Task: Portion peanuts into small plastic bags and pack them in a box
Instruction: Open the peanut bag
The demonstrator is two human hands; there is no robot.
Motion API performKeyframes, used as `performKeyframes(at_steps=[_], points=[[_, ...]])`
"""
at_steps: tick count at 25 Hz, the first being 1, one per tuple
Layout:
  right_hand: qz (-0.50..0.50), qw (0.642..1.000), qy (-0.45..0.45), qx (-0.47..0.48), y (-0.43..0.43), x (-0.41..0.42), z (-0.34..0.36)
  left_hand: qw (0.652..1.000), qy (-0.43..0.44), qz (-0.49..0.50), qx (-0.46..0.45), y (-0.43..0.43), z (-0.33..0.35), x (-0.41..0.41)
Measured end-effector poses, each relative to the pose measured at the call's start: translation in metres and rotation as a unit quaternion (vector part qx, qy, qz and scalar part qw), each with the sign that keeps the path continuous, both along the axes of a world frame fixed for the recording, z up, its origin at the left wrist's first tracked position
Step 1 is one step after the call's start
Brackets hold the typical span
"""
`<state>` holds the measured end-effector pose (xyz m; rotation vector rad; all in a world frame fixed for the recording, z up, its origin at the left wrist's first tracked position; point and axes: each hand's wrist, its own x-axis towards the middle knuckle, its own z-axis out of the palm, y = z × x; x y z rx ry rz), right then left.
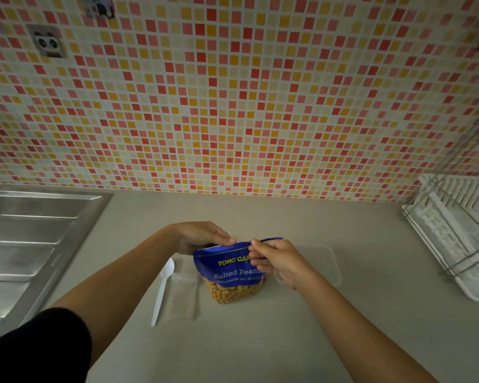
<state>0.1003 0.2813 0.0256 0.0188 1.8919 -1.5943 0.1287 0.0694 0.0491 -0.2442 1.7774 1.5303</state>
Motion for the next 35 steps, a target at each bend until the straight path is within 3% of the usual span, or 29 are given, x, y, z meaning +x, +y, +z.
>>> performKeyframes(at_steps=[10, 16, 21, 23, 26, 28, 31, 35], points=[[-0.006, 0.999, -0.031, -0.010, 0.001, -0.001, 0.004, 0.999, -0.011, -0.032, -0.005, 0.002, 0.002, -0.009], [-0.022, 0.999, -0.043, 0.020, -0.003, 0.003, 0.011, 0.973, 0.144, -0.104, -0.147, 0.023, 0.014, -0.017], [-0.009, 0.998, -0.042, 0.045, -0.009, 0.007, 0.015, 0.957, 0.179, -0.129, -0.188, 0.022, 0.017, -0.015], [-0.029, 0.998, -0.054, 0.030, -0.011, 0.009, 0.018, 0.932, 0.222, -0.144, -0.246, 0.022, 0.015, -0.015], [-0.040, 0.998, -0.047, 0.035, -0.013, 0.012, 0.020, 0.862, 0.321, -0.147, -0.363, 0.022, 0.009, -0.017], [-0.032, 0.998, -0.035, 0.041, -0.012, 0.016, 0.017, 0.855, 0.335, -0.146, -0.367, 0.022, 0.006, -0.015], [-0.036, 0.998, -0.033, 0.032, -0.008, 0.020, 0.020, 0.871, 0.301, -0.174, -0.346, 0.024, 0.017, -0.011], [-0.012, 0.999, -0.012, 0.051, -0.007, 0.020, 0.025, 0.821, 0.346, -0.189, -0.413, 0.029, 0.024, -0.005]])
